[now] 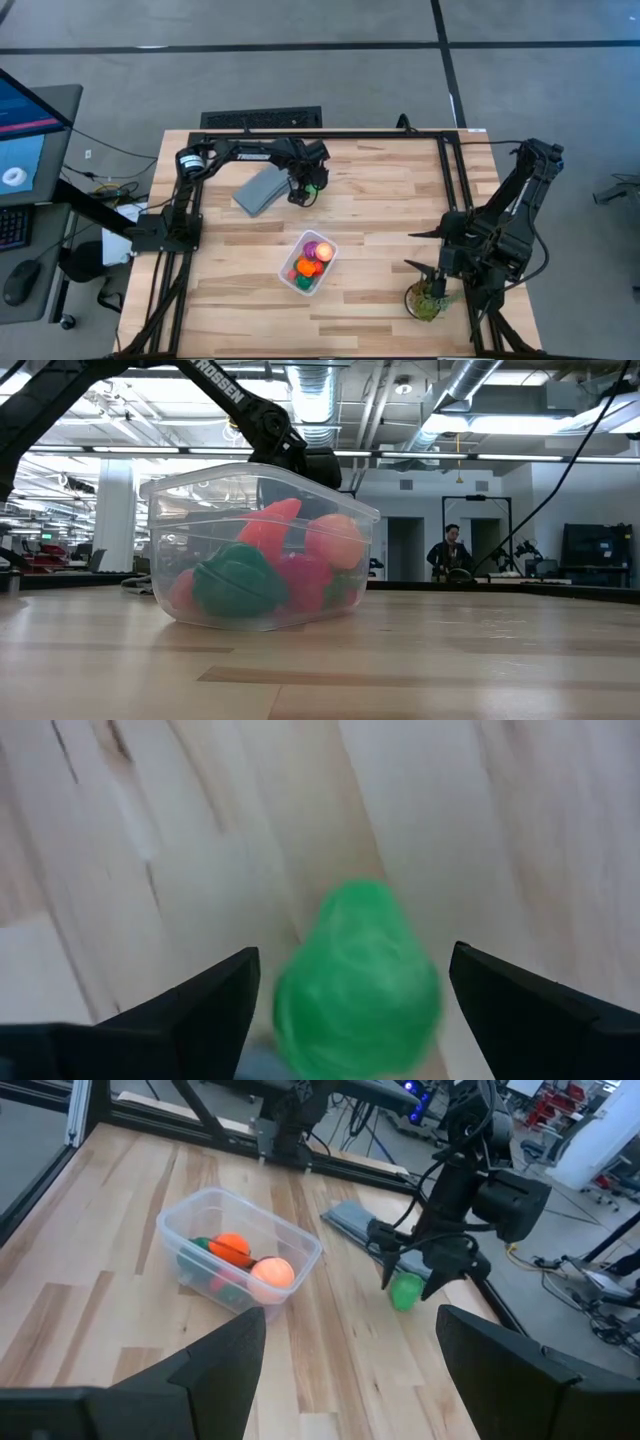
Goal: Pick and placing Produce into tupperware
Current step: Put the green pear into the transparent bin
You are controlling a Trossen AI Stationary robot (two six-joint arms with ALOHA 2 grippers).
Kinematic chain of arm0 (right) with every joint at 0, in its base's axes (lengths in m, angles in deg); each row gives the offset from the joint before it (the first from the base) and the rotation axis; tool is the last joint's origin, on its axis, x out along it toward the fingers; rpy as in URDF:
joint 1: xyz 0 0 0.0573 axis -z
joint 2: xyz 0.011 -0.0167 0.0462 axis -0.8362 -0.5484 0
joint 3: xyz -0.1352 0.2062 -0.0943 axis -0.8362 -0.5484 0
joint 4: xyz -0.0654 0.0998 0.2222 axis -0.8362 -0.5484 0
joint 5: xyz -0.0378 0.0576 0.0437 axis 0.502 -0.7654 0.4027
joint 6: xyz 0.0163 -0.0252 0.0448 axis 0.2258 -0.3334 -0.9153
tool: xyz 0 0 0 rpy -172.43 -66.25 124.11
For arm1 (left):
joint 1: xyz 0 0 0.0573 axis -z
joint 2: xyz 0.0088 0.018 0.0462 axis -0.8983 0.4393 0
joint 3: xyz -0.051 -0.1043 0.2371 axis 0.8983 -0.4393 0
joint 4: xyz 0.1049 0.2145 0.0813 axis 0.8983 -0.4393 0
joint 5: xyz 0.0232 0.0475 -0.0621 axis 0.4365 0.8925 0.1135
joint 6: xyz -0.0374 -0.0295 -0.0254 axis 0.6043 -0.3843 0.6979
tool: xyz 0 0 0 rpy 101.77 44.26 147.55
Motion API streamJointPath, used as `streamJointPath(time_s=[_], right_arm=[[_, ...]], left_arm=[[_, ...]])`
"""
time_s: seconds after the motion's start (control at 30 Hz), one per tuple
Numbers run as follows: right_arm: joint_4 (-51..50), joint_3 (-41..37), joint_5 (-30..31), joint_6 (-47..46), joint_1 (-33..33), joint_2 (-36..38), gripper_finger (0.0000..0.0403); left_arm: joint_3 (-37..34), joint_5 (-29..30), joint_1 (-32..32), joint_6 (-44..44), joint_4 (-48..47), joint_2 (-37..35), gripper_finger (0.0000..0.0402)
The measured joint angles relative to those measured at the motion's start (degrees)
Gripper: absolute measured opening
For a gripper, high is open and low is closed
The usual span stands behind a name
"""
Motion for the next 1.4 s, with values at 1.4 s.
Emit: streamJointPath(time_s=[1.4], right_arm=[[-0.39, -0.01, -0.02, -0.26, -0.04, 0.00, 0.0317]], left_arm=[[12.82, -0.64, 4.43, 7.43, -20.20, -0.83, 0.0213]])
